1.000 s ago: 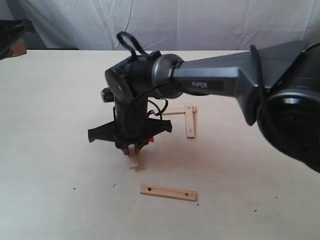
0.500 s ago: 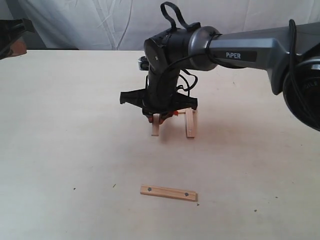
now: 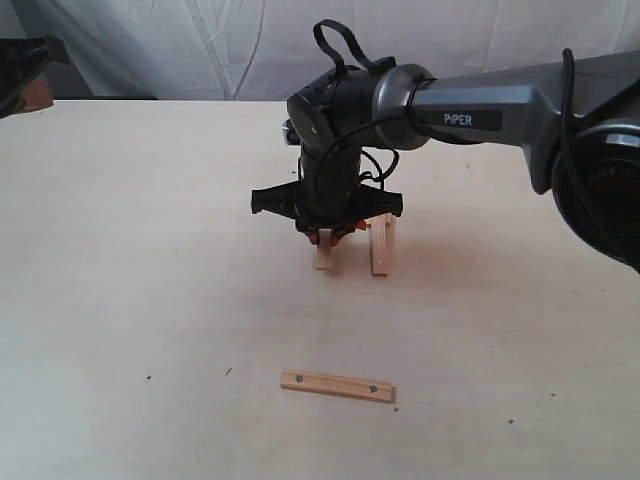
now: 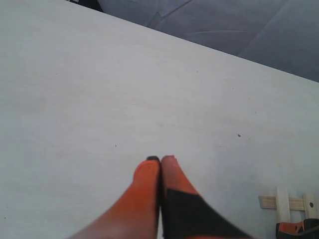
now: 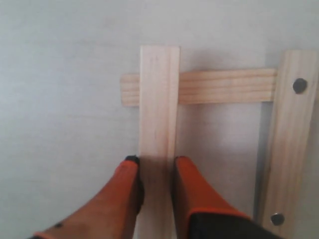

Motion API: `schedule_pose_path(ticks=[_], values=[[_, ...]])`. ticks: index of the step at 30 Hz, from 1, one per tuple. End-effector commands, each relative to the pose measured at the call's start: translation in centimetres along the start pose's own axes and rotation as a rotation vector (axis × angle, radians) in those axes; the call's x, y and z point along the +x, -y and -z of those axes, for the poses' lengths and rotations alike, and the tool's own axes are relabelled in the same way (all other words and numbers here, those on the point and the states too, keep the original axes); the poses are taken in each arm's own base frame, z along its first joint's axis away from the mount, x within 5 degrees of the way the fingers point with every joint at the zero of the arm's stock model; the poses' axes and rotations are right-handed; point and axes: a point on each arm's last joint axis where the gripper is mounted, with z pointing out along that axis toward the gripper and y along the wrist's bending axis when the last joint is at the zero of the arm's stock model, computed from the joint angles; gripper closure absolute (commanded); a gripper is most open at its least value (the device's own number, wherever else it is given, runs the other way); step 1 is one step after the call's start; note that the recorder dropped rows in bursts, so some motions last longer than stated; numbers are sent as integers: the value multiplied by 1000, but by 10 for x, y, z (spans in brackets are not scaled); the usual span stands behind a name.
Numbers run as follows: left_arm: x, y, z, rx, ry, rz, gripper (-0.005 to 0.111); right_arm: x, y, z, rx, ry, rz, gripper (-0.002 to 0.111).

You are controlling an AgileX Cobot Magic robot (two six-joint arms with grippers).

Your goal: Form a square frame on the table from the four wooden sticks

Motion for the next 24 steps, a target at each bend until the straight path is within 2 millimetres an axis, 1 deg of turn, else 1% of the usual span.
schedule_pose_path(ticks=[1,3,4,6,22,24], values=[[0,0,0,1,11,15,107,-3,2,2,1,18,-39,105],[0,0,0,3,11,18,107,-4,2,2,-2,21,-41,96],[0,0,0,4,11,22,107,-3,2,2,-1,19,-41,89],[0,0,0,4,11,22,107,-3,2,2,-1,19,-41,85],[0,0,0,5,15,26,107,-1,4,1,16,1,-24,85],[0,0,0,5,15,26,107,-1,4,1,17,-2,-11,82]])
